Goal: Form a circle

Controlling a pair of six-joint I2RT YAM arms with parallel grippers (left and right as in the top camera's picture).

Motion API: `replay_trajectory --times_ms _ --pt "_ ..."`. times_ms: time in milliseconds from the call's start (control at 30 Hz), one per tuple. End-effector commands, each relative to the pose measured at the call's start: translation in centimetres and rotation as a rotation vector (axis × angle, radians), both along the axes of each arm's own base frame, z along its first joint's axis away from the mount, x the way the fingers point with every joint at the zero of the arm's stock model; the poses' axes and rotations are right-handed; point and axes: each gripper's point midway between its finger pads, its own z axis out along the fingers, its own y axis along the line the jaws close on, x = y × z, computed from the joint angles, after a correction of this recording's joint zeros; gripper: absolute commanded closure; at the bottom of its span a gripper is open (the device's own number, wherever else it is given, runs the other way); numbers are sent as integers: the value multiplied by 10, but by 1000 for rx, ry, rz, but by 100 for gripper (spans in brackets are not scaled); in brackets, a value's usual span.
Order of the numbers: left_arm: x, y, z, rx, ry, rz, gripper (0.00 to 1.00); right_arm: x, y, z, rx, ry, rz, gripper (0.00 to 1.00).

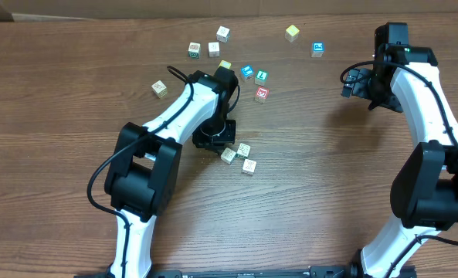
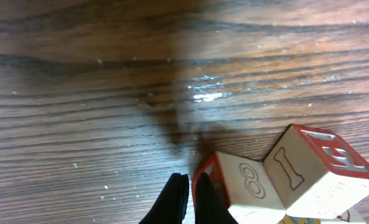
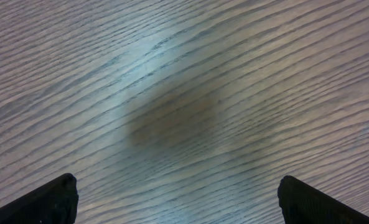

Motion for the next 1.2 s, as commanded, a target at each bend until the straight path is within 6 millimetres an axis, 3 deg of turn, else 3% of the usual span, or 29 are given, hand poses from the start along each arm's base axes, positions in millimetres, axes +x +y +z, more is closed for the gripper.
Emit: replay_trajectory --times_ms 0,600,933,1033,1167 --pt "-6 -8 -5 -3 18 0 96 7 -2 12 -9 -38 -7 0" --pt "10 8 -3 75 -46 -6 96 7 -2 12 -9 -38 -7 0" --pt "51 -4 52 20 -158 18 96 7 -2 12 -9 -38 -7 0" --pt "51 -4 63 43 -173 0 96 7 -2 12 -9 -38 -7 0" --pt "46 11 65 132 -167 -14 96 7 -2 12 -9 -38 -7 0"
